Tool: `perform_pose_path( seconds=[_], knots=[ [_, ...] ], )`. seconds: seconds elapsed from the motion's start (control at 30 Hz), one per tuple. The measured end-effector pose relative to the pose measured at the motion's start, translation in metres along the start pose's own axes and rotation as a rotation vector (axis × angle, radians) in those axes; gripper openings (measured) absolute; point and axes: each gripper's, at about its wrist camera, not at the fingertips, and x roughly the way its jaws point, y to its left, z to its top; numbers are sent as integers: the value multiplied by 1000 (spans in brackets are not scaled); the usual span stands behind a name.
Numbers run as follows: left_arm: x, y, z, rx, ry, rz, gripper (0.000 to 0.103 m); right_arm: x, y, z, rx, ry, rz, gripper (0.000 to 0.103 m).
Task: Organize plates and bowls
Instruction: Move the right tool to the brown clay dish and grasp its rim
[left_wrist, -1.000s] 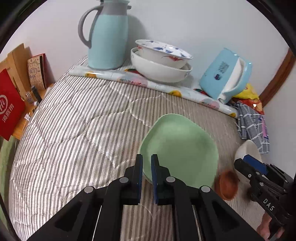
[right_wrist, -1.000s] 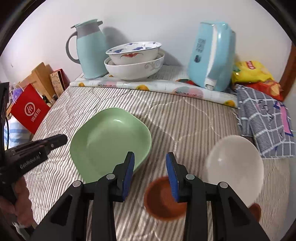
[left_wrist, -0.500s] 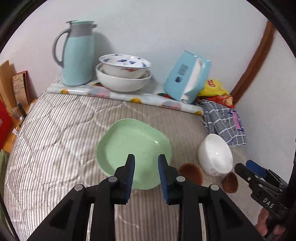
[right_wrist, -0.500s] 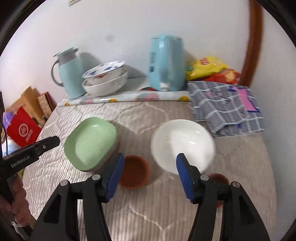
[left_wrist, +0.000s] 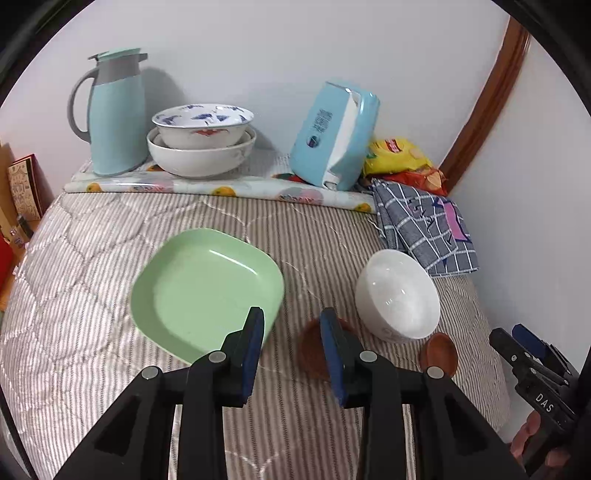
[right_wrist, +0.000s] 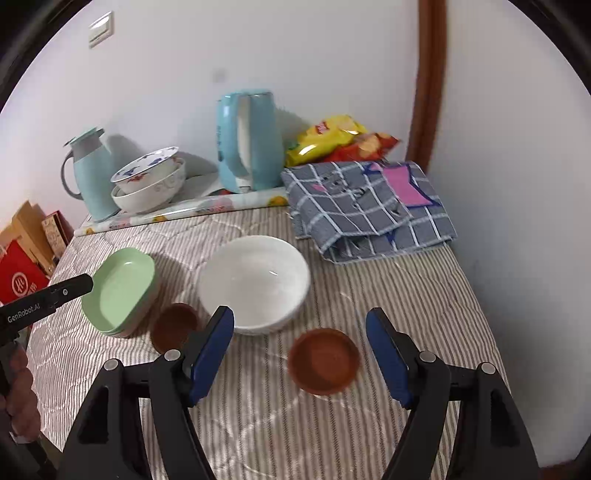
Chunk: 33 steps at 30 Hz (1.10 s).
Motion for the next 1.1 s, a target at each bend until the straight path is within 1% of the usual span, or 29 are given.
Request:
perform_pose_path(
  seconds=[0.2, 0.3, 0.4, 0.5, 0.6, 0.73, 0.8, 0.83, 0.9, 0.93, 0.97, 1.1],
  knots=[
    [18, -10, -11, 1, 30, -1, 30, 14, -30, -15, 39, 44, -26, 73],
    [33, -12, -17, -16, 64, 2, 30, 25, -41, -24, 50, 73, -46, 73],
    [47, -14, -21, -32, 96, 5, 30, 38, -52, -33, 84, 113, -28, 73],
    [57, -15, -26, -34, 105, 24, 30, 51, -61, -41, 107, 138, -14, 73],
    [67, -14, -30, -50, 119, 31, 30, 62, -64, -47, 116, 152, -22, 73],
    [79, -11, -33, -75, 134, 38, 30, 77, -66, -53, 108, 184, -6, 73],
    [84, -12, -33, -76, 142, 46, 30, 82, -66, -54, 102, 184, 2, 73],
    [87, -12, -34, -77, 148, 48, 30, 83, -66, -55, 103, 183, 4, 72],
    [91, -12, -36, -80, 156, 43, 30, 89, -66, -55, 111, 192, 15, 66],
    [93, -13, -37, -79, 158, 45, 30, 93, -67, -56, 115, 201, 23, 61],
    [95, -14, -37, -76, 161, 50, 30, 96, -67, -56, 119, 211, 32, 58],
    [104, -17, -38, -65, 179, 52, 30, 105, -68, -58, 126, 222, 44, 54]
  ],
)
